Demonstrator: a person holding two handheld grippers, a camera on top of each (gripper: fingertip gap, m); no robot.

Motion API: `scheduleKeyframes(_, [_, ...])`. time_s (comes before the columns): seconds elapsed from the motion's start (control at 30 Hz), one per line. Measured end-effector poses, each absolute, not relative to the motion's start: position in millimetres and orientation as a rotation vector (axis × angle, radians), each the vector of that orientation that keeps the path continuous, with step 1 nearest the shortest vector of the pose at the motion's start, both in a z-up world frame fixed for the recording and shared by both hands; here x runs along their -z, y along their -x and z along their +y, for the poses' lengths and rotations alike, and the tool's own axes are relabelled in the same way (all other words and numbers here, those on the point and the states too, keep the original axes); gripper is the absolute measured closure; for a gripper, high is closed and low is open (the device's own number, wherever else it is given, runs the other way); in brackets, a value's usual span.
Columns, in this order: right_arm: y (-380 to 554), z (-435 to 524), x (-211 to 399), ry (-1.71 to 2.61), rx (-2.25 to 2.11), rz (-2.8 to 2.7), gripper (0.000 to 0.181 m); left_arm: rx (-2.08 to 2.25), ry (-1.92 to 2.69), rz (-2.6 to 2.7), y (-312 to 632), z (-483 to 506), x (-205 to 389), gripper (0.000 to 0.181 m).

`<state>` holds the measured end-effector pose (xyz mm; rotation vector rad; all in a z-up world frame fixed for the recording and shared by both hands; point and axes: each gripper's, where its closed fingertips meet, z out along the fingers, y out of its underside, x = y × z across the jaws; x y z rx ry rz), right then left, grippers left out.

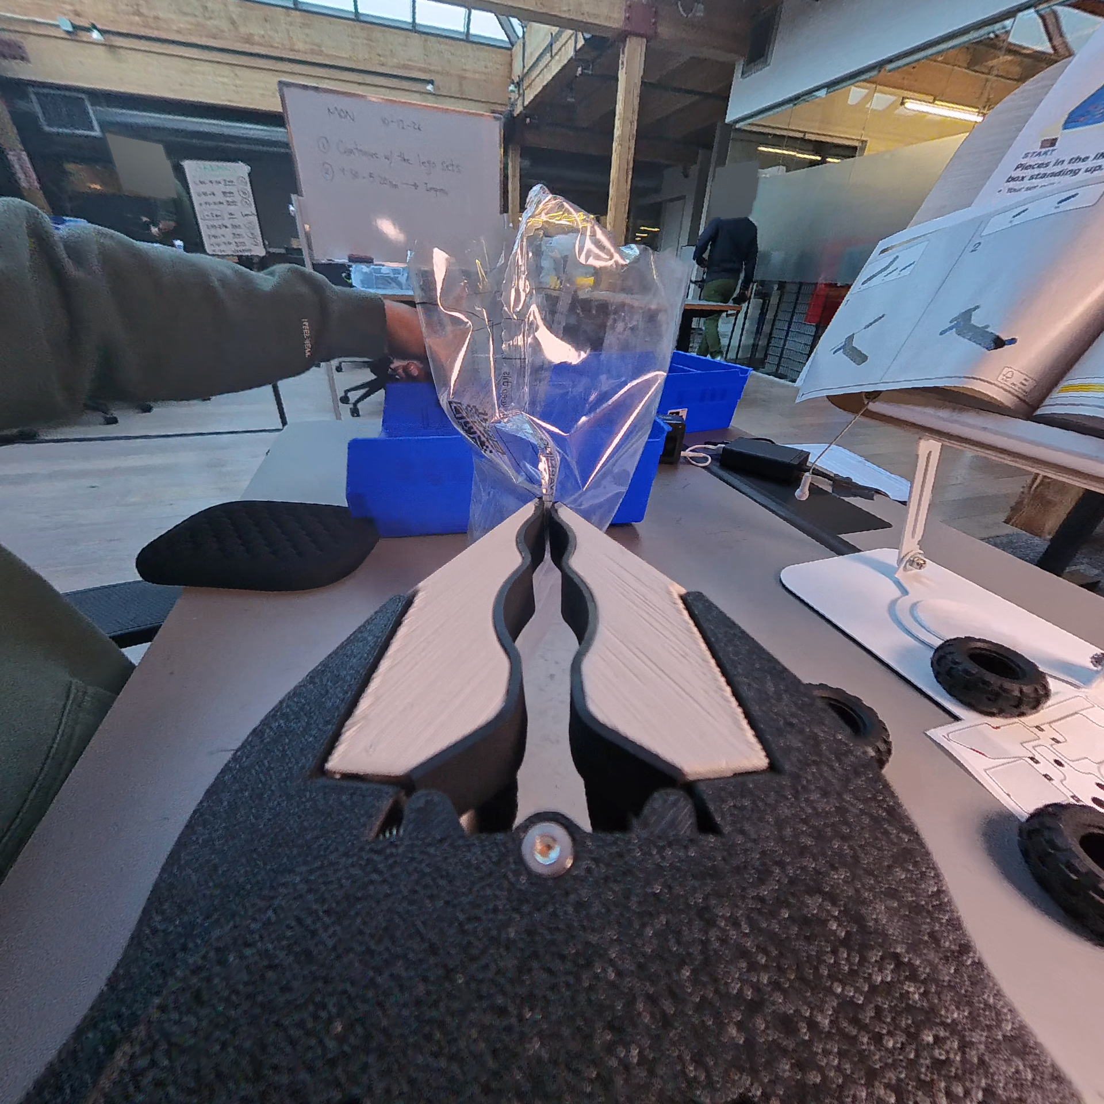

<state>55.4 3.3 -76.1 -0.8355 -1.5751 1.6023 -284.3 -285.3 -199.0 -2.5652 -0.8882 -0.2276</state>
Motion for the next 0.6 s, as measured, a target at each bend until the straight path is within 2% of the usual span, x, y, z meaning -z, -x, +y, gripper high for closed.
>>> scheduleKeyframes(0.27, [-55,-5,76,0.822,-1.631,-1.587,0.181,0.016,2.448,-0.751,291,-259,124,0.179])
scheduleKeyframes(0.6, [-57,-35,75,0.772,-1.679,-1.653,0.181,-0.055,2.233,-0.539,280,-184,-32,0.18])
